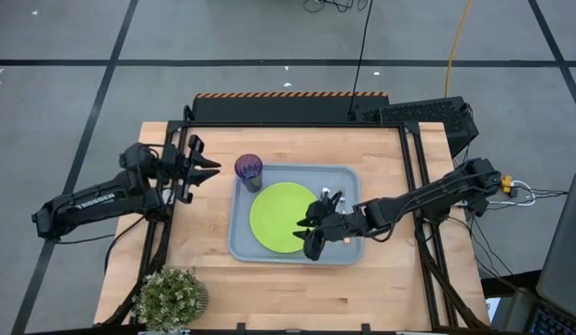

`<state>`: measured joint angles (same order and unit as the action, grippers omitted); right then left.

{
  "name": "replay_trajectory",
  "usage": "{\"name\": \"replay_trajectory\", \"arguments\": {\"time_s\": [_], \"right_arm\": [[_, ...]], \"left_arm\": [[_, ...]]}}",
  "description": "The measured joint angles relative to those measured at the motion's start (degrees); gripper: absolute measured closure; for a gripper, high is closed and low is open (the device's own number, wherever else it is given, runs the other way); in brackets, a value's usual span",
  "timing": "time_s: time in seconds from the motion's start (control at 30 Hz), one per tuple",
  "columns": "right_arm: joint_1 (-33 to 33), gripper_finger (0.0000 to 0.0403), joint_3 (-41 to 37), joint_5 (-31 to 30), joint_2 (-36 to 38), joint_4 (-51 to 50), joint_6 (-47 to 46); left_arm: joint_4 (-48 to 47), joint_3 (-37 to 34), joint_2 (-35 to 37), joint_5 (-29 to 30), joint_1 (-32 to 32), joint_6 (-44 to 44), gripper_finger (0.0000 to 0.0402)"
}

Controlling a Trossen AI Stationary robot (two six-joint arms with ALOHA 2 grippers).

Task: Pick and place plate/cup/fork/spoon on tray
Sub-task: Adjust the orange spoon and gray serving tray

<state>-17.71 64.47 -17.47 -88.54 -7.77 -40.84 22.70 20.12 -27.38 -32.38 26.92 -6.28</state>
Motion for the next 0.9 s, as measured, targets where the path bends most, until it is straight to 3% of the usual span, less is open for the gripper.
{"name": "replay_trajectory", "arguments": {"time_s": [0.8, 0.9], "right_arm": [[0.1, 0.0248, 0.2, 1.1, -0.4, -4.9, -3.5], [0.1, 0.0248, 0.2, 1.1, -0.4, -4.9, -3.5]], "left_arm": [[1.5, 0.0, 0.0, 1.0, 0.0, -1.8, 0.0325], [1.3, 0.0, 0.0, -0.6, 0.0, -6.8, 0.0325]]}}
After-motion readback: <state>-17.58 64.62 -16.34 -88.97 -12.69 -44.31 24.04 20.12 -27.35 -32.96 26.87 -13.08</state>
